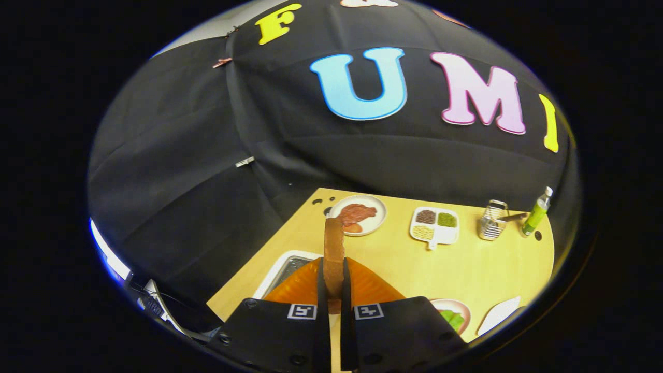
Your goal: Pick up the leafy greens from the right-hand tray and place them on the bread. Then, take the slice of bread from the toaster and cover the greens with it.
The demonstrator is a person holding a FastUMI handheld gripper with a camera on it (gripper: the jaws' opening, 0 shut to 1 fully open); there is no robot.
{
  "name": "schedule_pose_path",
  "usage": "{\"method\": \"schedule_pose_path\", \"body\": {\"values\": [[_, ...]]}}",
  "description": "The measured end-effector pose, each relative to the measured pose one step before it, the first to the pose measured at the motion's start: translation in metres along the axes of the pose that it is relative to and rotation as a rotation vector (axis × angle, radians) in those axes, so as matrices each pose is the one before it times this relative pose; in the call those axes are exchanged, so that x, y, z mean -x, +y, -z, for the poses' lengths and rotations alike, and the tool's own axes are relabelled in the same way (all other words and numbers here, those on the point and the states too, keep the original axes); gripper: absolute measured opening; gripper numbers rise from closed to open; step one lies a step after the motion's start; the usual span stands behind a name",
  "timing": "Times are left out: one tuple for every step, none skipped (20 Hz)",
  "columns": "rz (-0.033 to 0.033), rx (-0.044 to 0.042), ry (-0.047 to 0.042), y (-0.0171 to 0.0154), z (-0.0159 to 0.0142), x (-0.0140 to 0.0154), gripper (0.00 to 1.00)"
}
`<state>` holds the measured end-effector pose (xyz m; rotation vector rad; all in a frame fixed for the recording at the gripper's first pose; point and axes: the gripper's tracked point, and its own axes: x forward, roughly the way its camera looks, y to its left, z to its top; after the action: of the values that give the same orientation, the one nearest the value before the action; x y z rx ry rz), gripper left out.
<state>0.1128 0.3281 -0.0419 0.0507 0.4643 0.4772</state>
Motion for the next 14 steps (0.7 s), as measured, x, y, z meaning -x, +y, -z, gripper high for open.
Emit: {"method": "schedule_pose_path", "body": {"values": [[0.0199, -0.02042, 0.00139, -0.01693, 0.00265, 0.00593, 0.12], [0.0195, -0.0241, 0.00686, -0.0159, 0.00593, 0.00513, 0.12], [0.01982, -0.02547, 0.01003, -0.0171, 0.00598, 0.00517, 0.12], [0.0194, -0.02645, 0.00627, -0.01699, 0.00642, 0.00358, 0.11], [0.01486, -0.02626, 0.01066, -0.01741, 0.00791, 0.00218, 0.11], [0.01686, -0.02526, 0.00976, -0.01702, 0.00762, 0.00195, 0.11], [0.00864, -0.02603, 0.01278, -0.01485, 0.00816, -0.00065, 0.11], [0.00228, -0.0278, 0.013, -0.01198, 0.0083, -0.00133, 0.11], [-0.00642, -0.02831, 0.01811, -0.0097, 0.00835, -0.00279, 0.11], [-0.00855, -0.0295, 0.0197, -0.00932, 0.00969, -0.00361, 0.11], [-0.01167, -0.027, 0.01946, -0.00696, 0.00844, -0.00536, 0.11], [-0.00658, -0.0196, 0.01601, -0.00741, 0.00801, -0.00576, 0.11], [-0.0096, -0.01375, 0.014, -0.00574, 0.00647, -0.00462, 0.11], [-0.00769, -0.00749, 0.01529, -0.00531, 0.00658, -0.00436, 0.11]]}}
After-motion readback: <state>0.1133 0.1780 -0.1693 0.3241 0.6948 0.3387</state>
